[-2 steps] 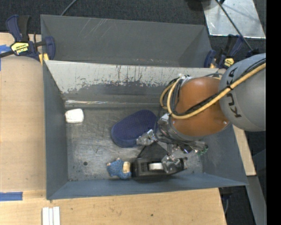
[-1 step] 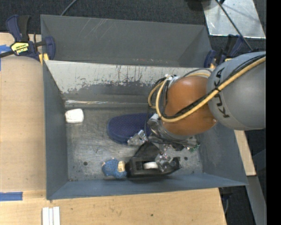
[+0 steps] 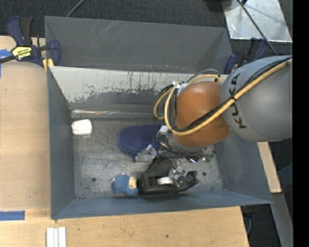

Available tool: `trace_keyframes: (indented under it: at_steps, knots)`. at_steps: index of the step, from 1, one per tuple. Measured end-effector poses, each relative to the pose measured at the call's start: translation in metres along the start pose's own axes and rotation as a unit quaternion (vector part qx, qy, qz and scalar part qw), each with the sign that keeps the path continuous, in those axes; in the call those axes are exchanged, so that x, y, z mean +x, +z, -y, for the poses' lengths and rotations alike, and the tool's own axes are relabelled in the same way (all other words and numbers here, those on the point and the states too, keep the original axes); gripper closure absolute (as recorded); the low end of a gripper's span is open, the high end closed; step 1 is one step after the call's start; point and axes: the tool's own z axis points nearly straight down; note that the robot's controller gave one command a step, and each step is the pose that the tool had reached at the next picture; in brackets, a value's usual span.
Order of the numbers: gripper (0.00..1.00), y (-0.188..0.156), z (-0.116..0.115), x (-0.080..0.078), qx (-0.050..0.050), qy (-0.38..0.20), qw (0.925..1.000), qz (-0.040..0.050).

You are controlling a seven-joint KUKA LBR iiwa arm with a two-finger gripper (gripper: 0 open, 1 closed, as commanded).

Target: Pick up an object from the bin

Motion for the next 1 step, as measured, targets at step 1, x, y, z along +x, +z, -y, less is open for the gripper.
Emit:
trace_keyframes:
  at_steps: [1]
  knots:
    - [1.0,-0.0001,-0.0002,-0.0003,0.0,-0.003,1.0,-0.0007]
